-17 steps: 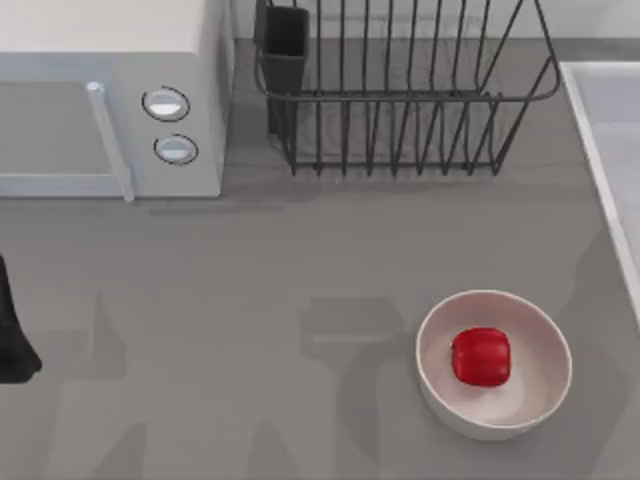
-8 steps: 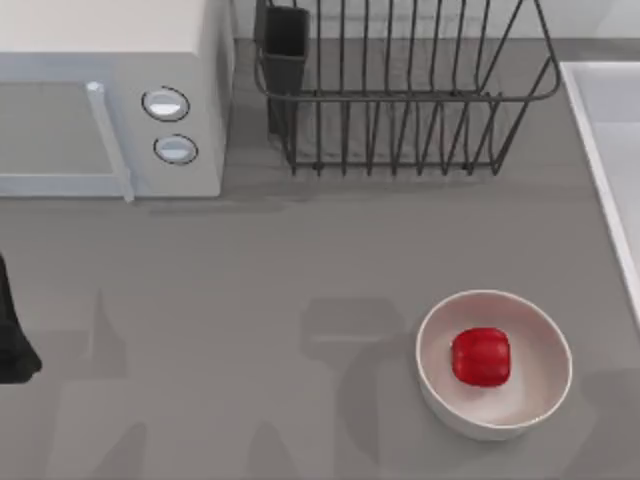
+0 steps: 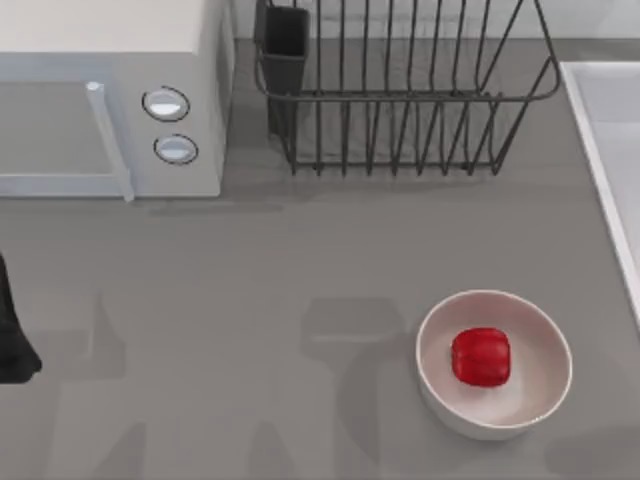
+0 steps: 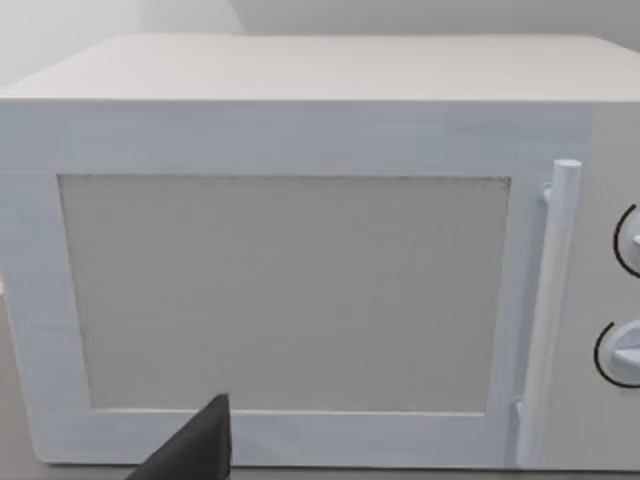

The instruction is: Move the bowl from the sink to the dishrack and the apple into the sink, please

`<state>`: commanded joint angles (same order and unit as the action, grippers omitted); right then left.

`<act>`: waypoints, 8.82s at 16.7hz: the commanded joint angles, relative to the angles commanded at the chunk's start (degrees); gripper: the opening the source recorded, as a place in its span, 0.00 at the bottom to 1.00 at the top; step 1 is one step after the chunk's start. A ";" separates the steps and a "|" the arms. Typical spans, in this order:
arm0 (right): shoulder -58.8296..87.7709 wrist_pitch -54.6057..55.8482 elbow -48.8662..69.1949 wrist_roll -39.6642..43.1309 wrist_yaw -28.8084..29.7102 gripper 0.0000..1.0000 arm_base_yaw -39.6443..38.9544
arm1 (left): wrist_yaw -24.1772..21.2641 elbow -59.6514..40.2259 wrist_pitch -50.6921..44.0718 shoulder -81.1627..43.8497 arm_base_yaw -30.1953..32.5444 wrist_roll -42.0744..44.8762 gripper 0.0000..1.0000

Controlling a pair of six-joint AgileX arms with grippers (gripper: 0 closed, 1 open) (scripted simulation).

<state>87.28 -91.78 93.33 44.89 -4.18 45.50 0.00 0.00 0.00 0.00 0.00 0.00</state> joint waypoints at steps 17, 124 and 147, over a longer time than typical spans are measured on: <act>7.97 49.69 3.44 -30.30 29.63 0.00 -59.14 | 0.00 0.00 0.00 0.00 0.00 0.00 1.00; -87.28 91.78 -93.33 -44.89 4.18 1.00 -45.50 | 0.00 0.00 0.00 0.00 0.00 0.00 1.00; -35.13 59.15 -54.83 -63.50 3.95 1.00 -63.74 | 0.00 0.00 0.00 0.00 0.00 0.00 1.00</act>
<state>52.15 -32.63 38.49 -18.61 -0.23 -18.24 0.00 0.00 0.00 0.00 0.00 0.00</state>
